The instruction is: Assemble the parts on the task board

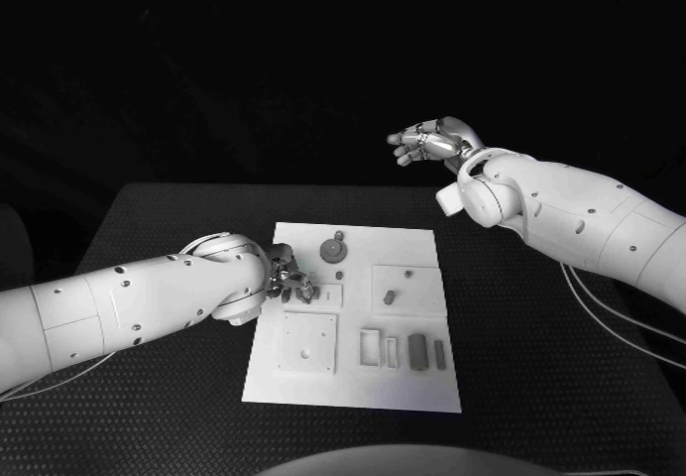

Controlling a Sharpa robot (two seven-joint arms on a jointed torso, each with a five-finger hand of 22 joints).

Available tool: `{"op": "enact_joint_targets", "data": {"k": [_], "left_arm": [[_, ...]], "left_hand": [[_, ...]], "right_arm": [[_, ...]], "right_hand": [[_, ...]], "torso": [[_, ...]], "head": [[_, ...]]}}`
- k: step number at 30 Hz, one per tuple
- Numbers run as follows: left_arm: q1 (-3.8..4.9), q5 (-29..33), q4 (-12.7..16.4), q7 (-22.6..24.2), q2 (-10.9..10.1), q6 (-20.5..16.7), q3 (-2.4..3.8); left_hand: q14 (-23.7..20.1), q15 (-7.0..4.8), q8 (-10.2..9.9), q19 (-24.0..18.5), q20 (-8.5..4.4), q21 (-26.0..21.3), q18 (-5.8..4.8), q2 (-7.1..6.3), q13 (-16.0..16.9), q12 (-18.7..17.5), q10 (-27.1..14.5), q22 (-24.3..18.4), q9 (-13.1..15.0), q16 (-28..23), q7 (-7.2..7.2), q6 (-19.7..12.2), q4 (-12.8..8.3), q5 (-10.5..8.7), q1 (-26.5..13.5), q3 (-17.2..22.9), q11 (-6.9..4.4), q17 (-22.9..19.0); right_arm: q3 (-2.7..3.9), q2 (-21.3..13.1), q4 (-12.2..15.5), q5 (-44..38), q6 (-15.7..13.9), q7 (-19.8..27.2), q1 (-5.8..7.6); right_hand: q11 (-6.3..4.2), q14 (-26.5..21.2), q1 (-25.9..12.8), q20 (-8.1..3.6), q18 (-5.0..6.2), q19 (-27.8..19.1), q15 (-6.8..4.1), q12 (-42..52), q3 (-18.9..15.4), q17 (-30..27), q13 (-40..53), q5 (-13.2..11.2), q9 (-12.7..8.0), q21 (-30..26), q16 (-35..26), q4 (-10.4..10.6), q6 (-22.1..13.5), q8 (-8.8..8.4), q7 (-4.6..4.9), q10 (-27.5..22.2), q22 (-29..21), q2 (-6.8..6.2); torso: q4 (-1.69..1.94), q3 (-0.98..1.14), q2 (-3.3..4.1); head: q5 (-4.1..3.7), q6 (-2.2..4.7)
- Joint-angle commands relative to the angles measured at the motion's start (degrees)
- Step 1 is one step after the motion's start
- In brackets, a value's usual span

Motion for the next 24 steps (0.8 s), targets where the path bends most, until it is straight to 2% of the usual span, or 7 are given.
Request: {"op": "enact_joint_targets", "data": {"k": [1, 18, 24], "left_arm": [[-0.34, -1.47, -0.25, -0.55, -0.03, 1.56, -0.28], [-0.33, -2.73, -1.28, -0.88, -0.95, -0.6, -0.24], [-0.33, -2.92, -1.38, -0.91, -0.98, -0.42, -0.22]], "left_hand": [[4.12, -4.54, 1.4, 0.36, -7.41, 0.42, 0.79, 0.61, 0.11, 0.31, 2.39, 0.73, 9.58, 0.36, -3.43, 4.56, -0.1, 0.6, 1.19, 0.44, -2.92, 0.08], [4.29, -4.77, 1.5, 0.51, -7.48, 0.88, 0.85, 0.48, 0.53, 1.23, 2.44, 0.9, 10.01, 1.31, -3.64, 5.0, -0.19, 1.67, 1.53, 0.48, -3.15, 0.21], [4.54, -5.05, 1.69, 0.67, -7.56, 1.32, 0.95, 0.22, 0.95, 2.14, 2.56, 0.99, 10.42, 2.18, -3.89, 5.43, -0.27, 2.85, 1.86, 0.46, -3.41, 0.37]], "right_arm": [[0.02, 0.03, 0.1, 0.03, 0.76, 0.38, 0.01], [0.02, 0.12, 0.01, 0.03, 0.76, 0.43, 0.0], [0.02, 0.12, -0.01, 0.03, 0.79, 0.43, 0.0]], "right_hand": [[0.09, -0.17, 0.14, 0.13, 0.33, -0.23, 0.39, -0.2, -0.16, 0.07, -0.07, 0.2, -0.1, -0.31, -0.29, 0.1, -0.3, 0.31, 1.88, 0.36, 0.1, 0.36], [0.09, -0.17, 0.14, 0.14, 0.34, -0.23, 0.39, -0.2, -0.17, 0.07, -0.1, 0.2, -0.12, -0.34, -0.31, 0.12, -0.3, 0.32, 1.88, 0.36, 0.12, 0.36], [0.1, -0.17, 0.12, 0.15, 0.34, -0.23, 0.4, -0.2, -0.18, 0.08, -0.11, 0.2, -0.13, -0.35, -0.32, 0.14, -0.3, 0.32, 1.88, 0.36, 0.13, 0.36]], "torso": [[0.05, -0.01, -0.02], [-0.02, -0.02, 0.0], [0.01, -0.01, 0.0]], "head": [[0.06, 0.01], [0.03, 0.2], [-0.08, 0.04]]}}
